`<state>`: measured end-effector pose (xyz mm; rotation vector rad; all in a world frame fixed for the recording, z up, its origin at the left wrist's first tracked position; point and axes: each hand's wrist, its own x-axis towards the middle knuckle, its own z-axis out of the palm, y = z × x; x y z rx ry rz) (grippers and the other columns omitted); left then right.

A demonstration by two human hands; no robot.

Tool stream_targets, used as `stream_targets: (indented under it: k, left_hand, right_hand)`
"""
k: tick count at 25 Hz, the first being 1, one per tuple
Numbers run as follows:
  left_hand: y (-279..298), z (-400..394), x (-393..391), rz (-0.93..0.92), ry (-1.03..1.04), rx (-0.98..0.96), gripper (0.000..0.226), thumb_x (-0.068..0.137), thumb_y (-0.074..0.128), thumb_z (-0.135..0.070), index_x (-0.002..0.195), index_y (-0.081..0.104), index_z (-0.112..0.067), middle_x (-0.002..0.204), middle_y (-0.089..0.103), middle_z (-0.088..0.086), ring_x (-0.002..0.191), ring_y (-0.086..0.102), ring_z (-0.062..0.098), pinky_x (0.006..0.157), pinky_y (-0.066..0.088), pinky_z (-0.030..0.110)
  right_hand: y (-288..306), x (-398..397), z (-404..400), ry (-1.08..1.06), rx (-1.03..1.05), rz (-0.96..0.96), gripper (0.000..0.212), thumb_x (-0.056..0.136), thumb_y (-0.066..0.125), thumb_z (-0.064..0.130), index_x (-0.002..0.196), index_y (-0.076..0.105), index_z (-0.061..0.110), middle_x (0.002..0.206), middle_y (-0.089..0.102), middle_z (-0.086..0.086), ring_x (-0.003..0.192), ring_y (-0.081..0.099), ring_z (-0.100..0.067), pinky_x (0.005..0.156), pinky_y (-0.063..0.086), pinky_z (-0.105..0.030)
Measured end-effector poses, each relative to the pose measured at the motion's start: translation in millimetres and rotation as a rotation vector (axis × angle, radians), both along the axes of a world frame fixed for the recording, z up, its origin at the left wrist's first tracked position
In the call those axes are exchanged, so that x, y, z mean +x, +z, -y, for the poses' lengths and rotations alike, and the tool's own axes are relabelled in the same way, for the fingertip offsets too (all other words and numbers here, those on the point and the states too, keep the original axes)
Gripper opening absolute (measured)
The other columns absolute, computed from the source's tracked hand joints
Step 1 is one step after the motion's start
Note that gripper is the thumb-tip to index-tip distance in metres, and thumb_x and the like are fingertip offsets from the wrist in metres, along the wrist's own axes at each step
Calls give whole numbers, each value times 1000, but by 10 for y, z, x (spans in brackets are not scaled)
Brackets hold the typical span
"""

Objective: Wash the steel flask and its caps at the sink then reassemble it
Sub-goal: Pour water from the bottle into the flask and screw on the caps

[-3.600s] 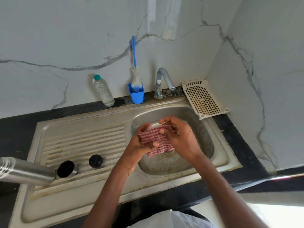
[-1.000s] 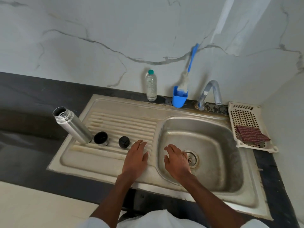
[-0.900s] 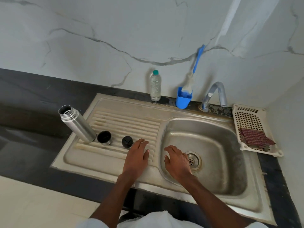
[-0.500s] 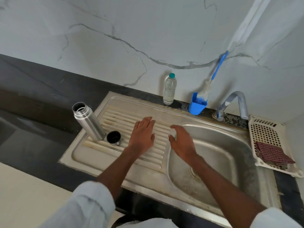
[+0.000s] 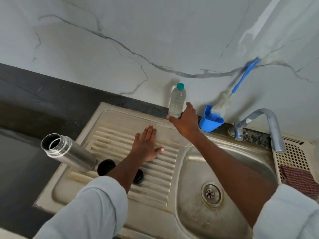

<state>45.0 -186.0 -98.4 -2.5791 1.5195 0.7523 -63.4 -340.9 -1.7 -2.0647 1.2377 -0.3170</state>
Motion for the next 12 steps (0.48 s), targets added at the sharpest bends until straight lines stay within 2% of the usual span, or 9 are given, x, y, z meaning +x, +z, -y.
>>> stream_targets:
  k: [2, 4, 6, 10, 12]
  left_hand:
    - [-90, -54, 14, 3, -13, -8, 102, 98, 24, -81, 165, -18, -17, 171, -31, 4, 161, -20, 20, 131, 0, 52]
    - [-137, -71, 23, 19, -17, -10, 101, 97, 19, -82, 165, -20, -18, 170, -34, 2, 159, -23, 18, 131, -1, 50]
    - [-133, -57, 24, 24, -17, -2, 99, 98, 18, -81, 164, -22, -19, 168, -36, 0, 159, -25, 17, 131, -2, 49]
    - [-100, -44, 33, 2, -13, 5, 100, 96, 18, -83, 165, -20, -21, 169, -35, -1, 159, -23, 16, 131, -1, 49]
    - [-75, -40, 59, -16, -7, 17, 103, 96, 23, -83, 166, -16, -20, 171, -32, -1, 160, -20, 18, 131, 1, 49]
  right_hand:
    - [-86, 184, 105, -59, 24, 28, 107, 75, 85, 53, 153, 26, 10, 143, 46, -16, 132, 47, -35, 109, 44, -52]
    - [-200, 353, 199, -121, 68, 73, 106, 74, 86, 55, 151, 26, 14, 140, 49, -11, 127, 51, -32, 103, 49, -53]
    - [-272, 482, 264, -200, 91, 136, 93, 75, 85, 52, 143, 33, 16, 133, 55, -6, 119, 59, -30, 95, 54, -50]
    - [-262, 446, 279, -244, 42, 171, 52, 79, 80, 48, 113, 48, 25, 100, 64, 9, 97, 67, -23, 82, 58, -42]
    - [-283, 255, 187, -242, 74, 249, 48, 78, 80, 49, 111, 55, 24, 99, 68, 11, 92, 68, -15, 81, 59, -39]
